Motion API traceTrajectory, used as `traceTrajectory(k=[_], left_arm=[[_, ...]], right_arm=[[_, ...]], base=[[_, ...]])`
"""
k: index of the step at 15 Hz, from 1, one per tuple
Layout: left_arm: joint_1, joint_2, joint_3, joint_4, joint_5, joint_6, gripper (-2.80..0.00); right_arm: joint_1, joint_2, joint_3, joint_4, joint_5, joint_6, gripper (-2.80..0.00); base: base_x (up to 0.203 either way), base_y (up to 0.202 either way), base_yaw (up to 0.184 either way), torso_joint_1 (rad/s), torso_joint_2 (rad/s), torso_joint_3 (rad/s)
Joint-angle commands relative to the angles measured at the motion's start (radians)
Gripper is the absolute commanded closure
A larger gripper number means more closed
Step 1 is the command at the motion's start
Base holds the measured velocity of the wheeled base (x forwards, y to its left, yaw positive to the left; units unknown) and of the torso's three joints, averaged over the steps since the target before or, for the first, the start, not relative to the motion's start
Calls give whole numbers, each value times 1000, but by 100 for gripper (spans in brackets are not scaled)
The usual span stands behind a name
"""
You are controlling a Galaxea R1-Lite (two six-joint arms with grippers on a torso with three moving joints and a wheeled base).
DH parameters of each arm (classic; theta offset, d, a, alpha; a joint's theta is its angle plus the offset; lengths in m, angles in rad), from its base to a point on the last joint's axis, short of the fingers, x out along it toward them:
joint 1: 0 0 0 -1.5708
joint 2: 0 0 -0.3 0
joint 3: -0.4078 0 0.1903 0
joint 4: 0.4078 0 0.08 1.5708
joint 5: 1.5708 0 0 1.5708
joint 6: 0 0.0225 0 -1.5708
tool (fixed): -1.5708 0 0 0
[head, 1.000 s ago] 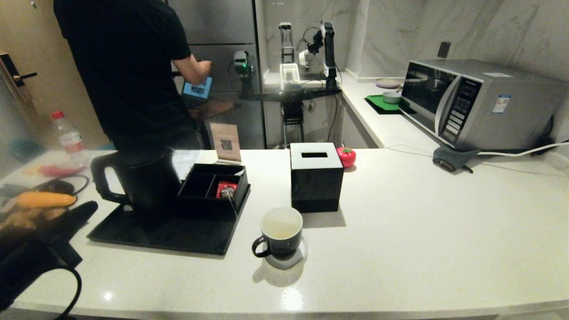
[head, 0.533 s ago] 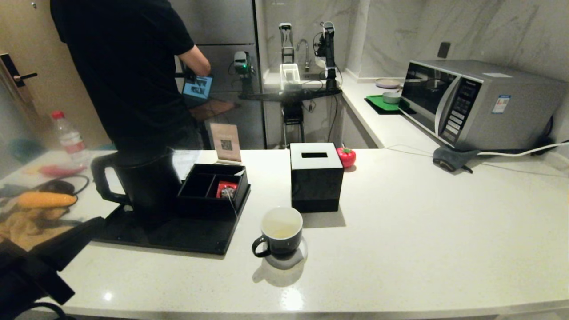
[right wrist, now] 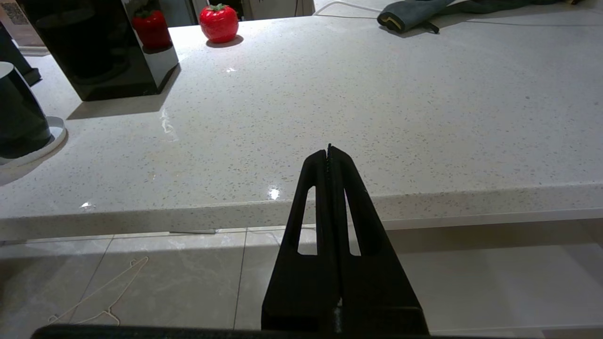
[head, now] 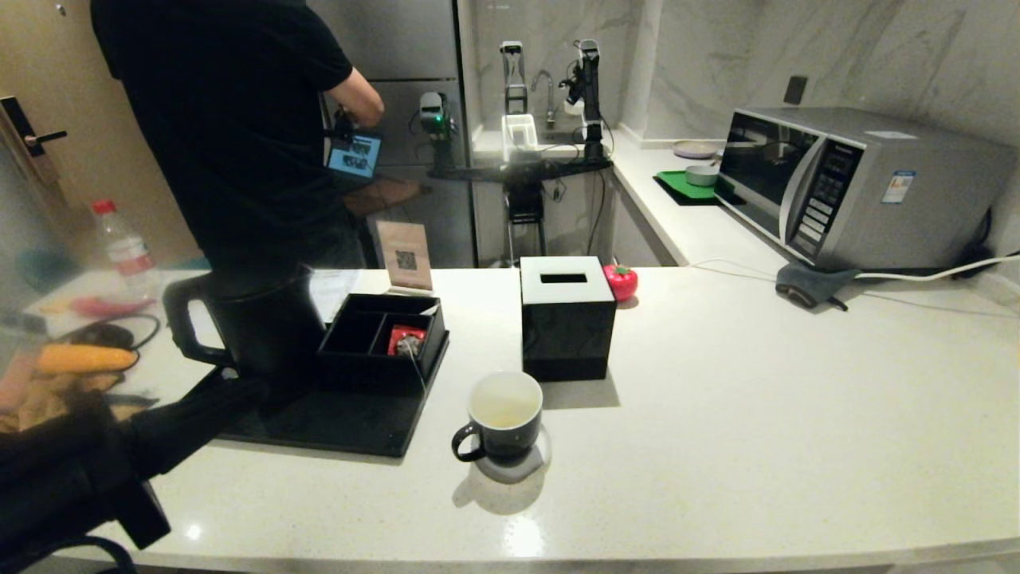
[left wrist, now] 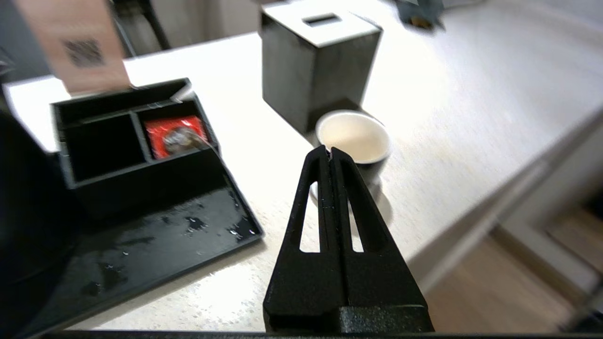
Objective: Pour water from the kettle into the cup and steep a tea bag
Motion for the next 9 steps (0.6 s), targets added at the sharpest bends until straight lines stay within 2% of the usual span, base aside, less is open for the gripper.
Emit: traceTrajectory(k=[1, 3, 7, 9], left_arm=[[-40, 41, -150, 246, 1, 28, 0], [-76, 131, -246, 325, 33, 46, 0], [-184, 334, -392, 350, 185, 51, 0], [-223, 451, -484, 362, 222, 52, 0]], right_arm=[[0, 1, 0, -1, 0, 1, 0], [0, 1, 1, -1, 0, -1, 0], [0, 1, 0, -1, 0, 1, 0], [0, 1, 0, -1, 0, 1, 0]], base=[[0, 0, 0, 0, 0, 0], [0, 0, 0, 0, 0, 0], [0, 0, 0, 0, 0, 0], [0, 0, 0, 0, 0, 0]])
